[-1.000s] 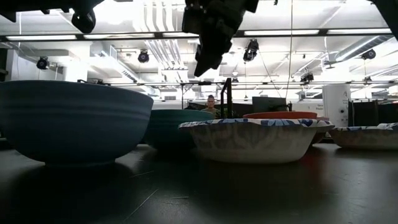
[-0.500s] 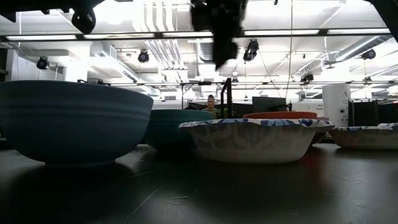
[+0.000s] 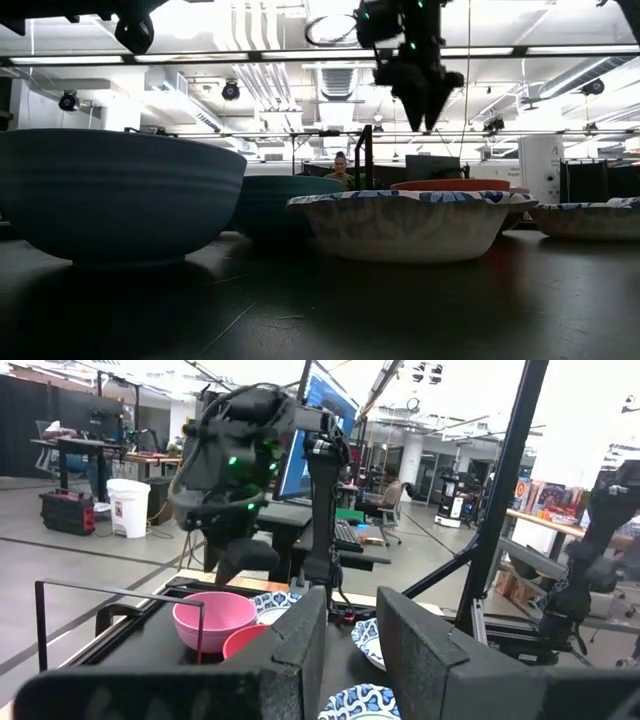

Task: Place and stack bowls onto a shelf
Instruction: Put the pink bowl on the shelf

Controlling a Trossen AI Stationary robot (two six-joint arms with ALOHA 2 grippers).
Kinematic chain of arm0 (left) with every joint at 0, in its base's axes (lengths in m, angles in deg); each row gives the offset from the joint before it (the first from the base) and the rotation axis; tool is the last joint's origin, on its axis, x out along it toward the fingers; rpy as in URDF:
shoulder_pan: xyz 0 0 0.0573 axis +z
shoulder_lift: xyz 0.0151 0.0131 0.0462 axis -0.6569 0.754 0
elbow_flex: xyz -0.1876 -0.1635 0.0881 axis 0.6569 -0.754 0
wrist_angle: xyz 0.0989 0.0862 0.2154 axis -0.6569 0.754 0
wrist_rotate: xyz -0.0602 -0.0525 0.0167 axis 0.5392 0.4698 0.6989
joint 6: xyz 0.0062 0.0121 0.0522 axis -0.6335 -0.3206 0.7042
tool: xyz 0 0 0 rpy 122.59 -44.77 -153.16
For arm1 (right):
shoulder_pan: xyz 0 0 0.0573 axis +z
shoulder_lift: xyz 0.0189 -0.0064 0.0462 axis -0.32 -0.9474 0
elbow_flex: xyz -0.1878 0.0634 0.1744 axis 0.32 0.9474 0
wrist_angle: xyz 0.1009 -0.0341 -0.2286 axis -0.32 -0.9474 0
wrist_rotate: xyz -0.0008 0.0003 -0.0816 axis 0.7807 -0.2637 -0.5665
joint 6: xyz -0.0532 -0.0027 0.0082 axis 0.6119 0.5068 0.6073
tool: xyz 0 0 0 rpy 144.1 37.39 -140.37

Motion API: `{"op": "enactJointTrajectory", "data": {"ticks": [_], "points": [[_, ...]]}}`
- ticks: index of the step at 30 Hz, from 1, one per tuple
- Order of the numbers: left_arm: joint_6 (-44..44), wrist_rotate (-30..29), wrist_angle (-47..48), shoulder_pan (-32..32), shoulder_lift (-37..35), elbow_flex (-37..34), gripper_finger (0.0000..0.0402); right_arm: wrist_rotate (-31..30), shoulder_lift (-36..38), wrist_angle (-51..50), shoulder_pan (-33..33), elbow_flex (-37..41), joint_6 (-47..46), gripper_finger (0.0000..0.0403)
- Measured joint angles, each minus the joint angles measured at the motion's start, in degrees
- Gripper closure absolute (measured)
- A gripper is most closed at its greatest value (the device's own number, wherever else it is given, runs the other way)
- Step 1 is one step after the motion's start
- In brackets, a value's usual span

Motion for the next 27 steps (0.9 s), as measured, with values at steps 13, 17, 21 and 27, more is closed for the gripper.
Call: {"op": "enactJointTrajectory", "data": {"ticks": [13,17,21,27], "points": [[1.4,0.0,0.2,0.0,0.0,0.0,0.0326,2.1,1.6,18.7,-4.8,20.7,-2.5,0.0209],[1.5,0.0,0.2,0.0,0.0,0.0,0.0326,1.6,1.6,22.0,-5.2,24.0,-3.1,0.0217],[1.4,0.0,0.2,0.0,0.0,0.0,0.0326,1.4,1.6,25.0,-5.5,26.1,-3.1,0.0245],[1.5,0.0,0.2,0.0,0.0,0.0,0.0326,1.3,1.6,27.3,-5.5,27.0,-3.1,0.0321]]}}
